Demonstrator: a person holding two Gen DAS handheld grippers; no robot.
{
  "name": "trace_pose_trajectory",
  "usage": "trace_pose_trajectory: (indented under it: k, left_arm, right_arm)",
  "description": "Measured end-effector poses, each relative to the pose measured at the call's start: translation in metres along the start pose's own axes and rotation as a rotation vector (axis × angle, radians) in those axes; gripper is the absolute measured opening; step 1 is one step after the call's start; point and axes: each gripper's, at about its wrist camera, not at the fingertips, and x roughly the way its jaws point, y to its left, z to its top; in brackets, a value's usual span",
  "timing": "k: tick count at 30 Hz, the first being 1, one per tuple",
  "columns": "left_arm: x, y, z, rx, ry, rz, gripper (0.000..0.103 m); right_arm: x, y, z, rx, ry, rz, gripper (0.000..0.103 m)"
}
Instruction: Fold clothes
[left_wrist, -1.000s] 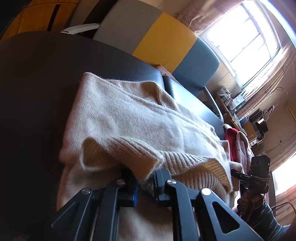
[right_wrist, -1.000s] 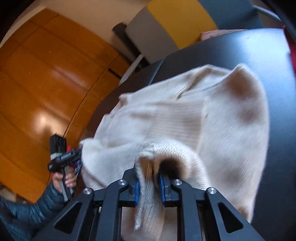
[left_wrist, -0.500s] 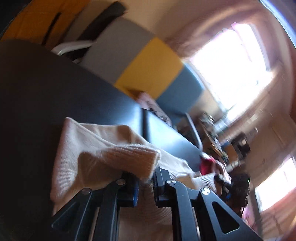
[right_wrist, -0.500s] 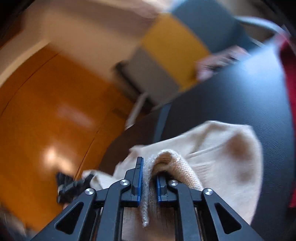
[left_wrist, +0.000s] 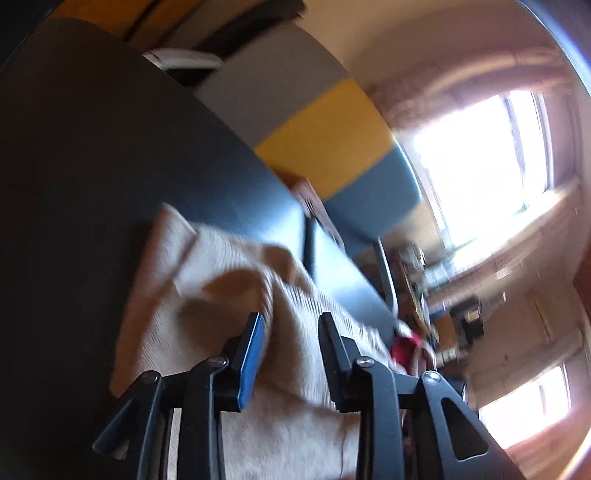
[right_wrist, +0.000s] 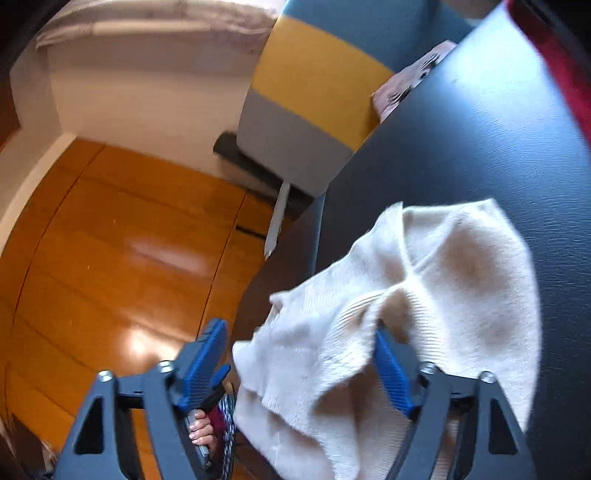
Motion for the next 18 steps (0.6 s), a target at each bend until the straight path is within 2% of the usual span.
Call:
trace_pose_trajectory:
  k: [3,5,8,10,11,14,16,18]
  left_arm:
    - [0.026,-0.012,-0.013,0.078,0.116,0.007,0.033]
    - [0.042,-0.02,-0.019,0.117,0.163,-0.003,0.033]
    - [0.06,-0.032,-0.013,0.135,0.178,-0.044,0.033]
    - [0.064,-0.037,-0.001,0.12,0.143,-0.084,0.033]
    - [0.063,-0.037,0.008,0.097,0.103,-0.099,0.033]
    - [0.049,-0.029,0.036,-0.019,-0.068,-0.114,0.036]
    - [0.033,-0.022,0.043,-0.041,-0.141,-0.078,0.042]
    - [0.015,-0.015,0.045,-0.039,-0.194,-0.027,0.042]
  right_arm:
    - [0.013,0.003,-0.001,-0.01,0.067,0.004,0.084]
    - [0.017,0.005,-0.006,-0.014,0.111,0.022,0.085]
    - [0.032,0.013,-0.004,-0.044,0.159,0.058,0.086]
    - [0.034,0.019,0.004,-0.062,0.126,0.076,0.086]
    - [0.033,0.02,0.012,-0.055,0.064,0.083,0.086]
    - [0.026,0.018,0.034,-0.009,-0.096,0.088,0.088]
    - [0.023,0.017,0.042,-0.002,-0.154,0.068,0.089]
    - [0.024,0.019,0.041,-0.022,-0.161,0.037,0.089]
